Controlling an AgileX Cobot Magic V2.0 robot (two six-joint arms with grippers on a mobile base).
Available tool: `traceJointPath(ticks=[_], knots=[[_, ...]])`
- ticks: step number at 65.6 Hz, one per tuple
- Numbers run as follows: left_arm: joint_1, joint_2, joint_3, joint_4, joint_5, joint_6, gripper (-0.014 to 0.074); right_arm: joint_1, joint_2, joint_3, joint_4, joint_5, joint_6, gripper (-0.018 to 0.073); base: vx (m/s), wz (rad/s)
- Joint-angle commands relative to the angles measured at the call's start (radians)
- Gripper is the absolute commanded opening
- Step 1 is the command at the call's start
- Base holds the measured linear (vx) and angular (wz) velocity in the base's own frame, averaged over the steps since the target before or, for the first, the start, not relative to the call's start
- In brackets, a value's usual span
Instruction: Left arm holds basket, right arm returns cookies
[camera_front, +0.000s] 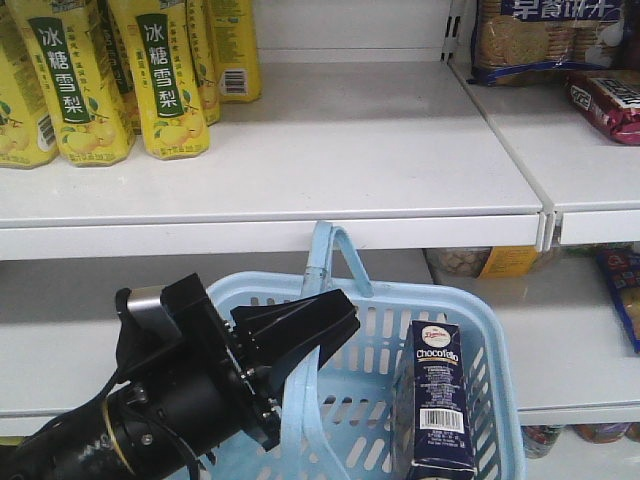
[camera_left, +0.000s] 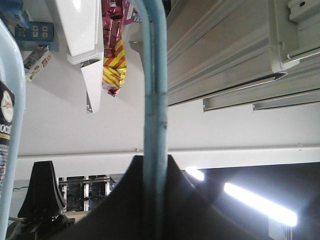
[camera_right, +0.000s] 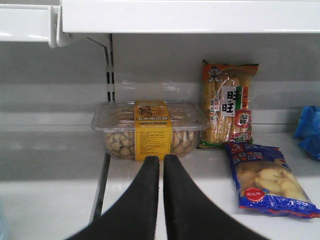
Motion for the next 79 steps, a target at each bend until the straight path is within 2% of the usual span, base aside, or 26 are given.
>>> traceJointPath(ticks=[1, 79], knots=[[0.004, -0.035, -0.032, -0.091, -0.129, 0.015, 0.0, 0.003, -0.01, 0.017, -0.006, -0.073, -0.008, -0.0006, -0.01, 0.11], [0.004, -0.035, -0.032, -0.091, -0.129, 0.015, 0.0, 0.003, -0.01, 0.017, -0.006, -0.073, -0.008, -0.0006, -0.01, 0.05]])
